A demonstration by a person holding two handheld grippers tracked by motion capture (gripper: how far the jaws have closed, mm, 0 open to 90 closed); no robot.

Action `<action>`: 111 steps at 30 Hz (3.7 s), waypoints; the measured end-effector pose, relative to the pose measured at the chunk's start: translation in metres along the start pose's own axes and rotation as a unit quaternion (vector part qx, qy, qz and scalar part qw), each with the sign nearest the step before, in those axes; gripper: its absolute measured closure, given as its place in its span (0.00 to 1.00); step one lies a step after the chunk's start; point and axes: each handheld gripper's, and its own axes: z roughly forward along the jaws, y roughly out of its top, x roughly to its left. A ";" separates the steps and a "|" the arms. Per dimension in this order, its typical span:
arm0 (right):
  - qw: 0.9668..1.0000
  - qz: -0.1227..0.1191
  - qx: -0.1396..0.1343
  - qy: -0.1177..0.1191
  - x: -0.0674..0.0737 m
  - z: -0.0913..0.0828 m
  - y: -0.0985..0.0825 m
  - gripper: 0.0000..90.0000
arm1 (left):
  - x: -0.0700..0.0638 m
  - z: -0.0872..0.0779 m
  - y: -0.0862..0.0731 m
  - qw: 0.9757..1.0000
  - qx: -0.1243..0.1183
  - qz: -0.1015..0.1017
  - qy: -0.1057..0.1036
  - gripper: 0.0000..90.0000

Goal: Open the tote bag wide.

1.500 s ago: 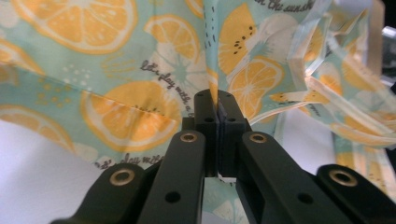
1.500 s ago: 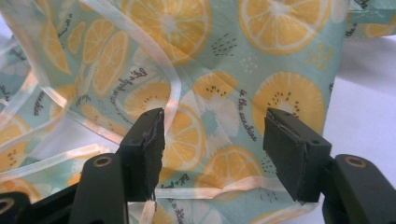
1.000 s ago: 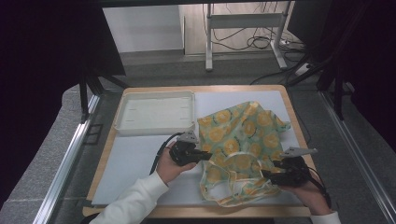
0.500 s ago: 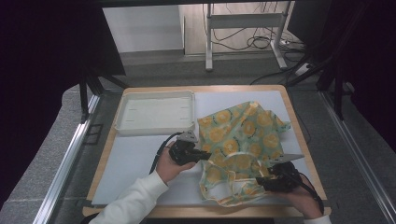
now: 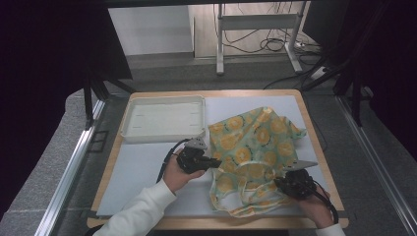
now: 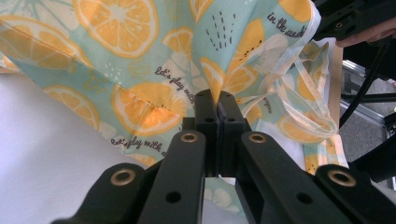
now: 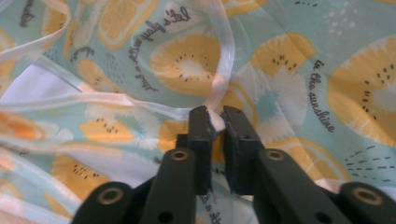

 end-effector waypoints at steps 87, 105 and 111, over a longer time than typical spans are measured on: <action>0.985 -0.010 -0.171 -0.034 -0.062 -0.102 0.139 0.98 | 0.020 -0.075 0.065 0.991 -0.127 -0.025 0.027 1.00; 0.983 -0.003 -0.174 -0.052 -0.077 -0.100 0.164 0.98 | 0.031 -0.074 0.075 0.988 -0.140 -0.041 0.041 1.00; 0.986 0.000 -0.156 -0.060 -0.083 -0.094 0.174 0.98 | 0.037 -0.073 0.081 0.988 -0.142 -0.046 0.047 1.00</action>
